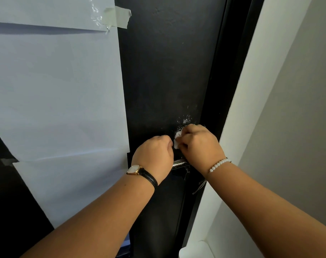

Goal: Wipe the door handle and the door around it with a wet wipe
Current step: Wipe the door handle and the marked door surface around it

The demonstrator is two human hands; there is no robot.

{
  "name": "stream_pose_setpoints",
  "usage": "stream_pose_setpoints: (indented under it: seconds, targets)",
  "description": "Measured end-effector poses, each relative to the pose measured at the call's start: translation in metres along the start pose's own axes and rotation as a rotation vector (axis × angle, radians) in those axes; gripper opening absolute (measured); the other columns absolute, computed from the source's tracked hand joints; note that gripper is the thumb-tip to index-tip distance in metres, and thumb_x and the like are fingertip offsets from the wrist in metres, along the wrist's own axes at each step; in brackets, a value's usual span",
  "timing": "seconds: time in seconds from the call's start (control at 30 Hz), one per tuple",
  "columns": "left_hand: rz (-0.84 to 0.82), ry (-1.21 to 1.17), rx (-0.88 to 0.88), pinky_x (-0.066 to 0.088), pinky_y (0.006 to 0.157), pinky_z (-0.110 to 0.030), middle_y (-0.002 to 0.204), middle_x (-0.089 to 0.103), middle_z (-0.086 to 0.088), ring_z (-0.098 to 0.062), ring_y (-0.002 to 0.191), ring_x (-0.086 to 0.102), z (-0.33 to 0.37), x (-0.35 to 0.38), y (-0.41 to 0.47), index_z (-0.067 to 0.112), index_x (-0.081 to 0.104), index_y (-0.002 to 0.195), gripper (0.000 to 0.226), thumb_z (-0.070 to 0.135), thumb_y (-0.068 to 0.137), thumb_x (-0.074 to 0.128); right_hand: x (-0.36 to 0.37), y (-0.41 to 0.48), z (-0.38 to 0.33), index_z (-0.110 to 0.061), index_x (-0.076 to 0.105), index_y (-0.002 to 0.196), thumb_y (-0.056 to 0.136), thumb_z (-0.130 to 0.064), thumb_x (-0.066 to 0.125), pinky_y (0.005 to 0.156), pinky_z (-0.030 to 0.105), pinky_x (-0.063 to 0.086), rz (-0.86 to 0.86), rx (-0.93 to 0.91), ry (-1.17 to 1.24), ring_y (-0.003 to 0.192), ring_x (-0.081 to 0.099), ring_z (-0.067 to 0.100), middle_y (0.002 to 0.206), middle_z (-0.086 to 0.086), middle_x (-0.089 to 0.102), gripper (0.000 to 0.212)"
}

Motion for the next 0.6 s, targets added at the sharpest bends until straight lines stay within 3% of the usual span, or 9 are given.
stream_pose_setpoints:
  seconds: [0.1,0.17,0.3,0.43,0.6]
  targets:
    - [0.207,0.099,0.087,0.046,0.064,-0.032,0.095,0.064,-0.002,-0.025,0.085,0.058,0.009,-0.016,-0.006,0.02,0.068,0.091,0.013,0.019,0.078,0.063,-0.006,-0.003,0.004,-0.01,0.071,0.065,0.069,-0.006,0.074,0.052,0.03,0.053,0.074,0.077,0.042,0.063,0.063,0.03,0.072,0.009,0.067,0.006]
    - [0.294,0.144,0.065,0.05,0.069,-0.035,0.1,0.061,-0.003,-0.026,0.09,0.056,0.008,-0.021,-0.01,0.023,0.067,0.093,0.026,0.02,0.068,0.072,-0.01,-0.009,0.012,-0.006,0.07,0.069,0.078,-0.01,0.068,0.052,0.028,0.05,0.149,0.191,0.077,0.062,0.062,0.029,0.072,0.012,0.065,0.01]
    - [0.345,0.211,0.025,0.043,0.097,-0.047,0.124,0.052,-0.007,-0.026,0.117,0.036,0.006,-0.023,-0.013,0.025,0.058,0.112,0.05,0.026,0.063,0.07,-0.008,-0.013,0.027,-0.003,0.068,0.073,0.083,-0.012,0.062,0.052,0.025,0.038,0.154,0.36,0.071,0.061,0.059,0.031,0.075,0.014,0.062,0.015]
    - [0.357,0.273,0.018,0.014,0.113,-0.052,0.144,0.036,-0.01,-0.031,0.137,0.021,0.006,-0.021,-0.012,0.021,0.04,0.134,0.076,0.03,0.064,0.067,-0.004,-0.006,0.007,-0.008,0.071,0.069,0.075,-0.009,0.071,0.053,0.03,0.053,0.099,0.102,0.026,0.068,0.063,0.028,0.074,0.008,0.066,0.006]
    - [0.335,0.316,0.002,0.007,0.113,-0.052,0.15,0.02,-0.009,-0.033,0.142,0.012,0.005,-0.018,-0.01,0.018,0.028,0.142,0.085,0.034,0.066,0.063,0.005,0.005,-0.009,-0.015,0.072,0.061,0.063,-0.012,0.08,0.052,0.026,0.051,-0.08,-0.175,-0.034,0.062,0.061,0.024,0.068,0.002,0.069,0.009]
Point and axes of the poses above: each hand's wrist, its own y-axis towards the middle knuckle, its own x-axis out of the palm, z = x × y, the point moved 8 cm from there along y, towards the middle knuckle
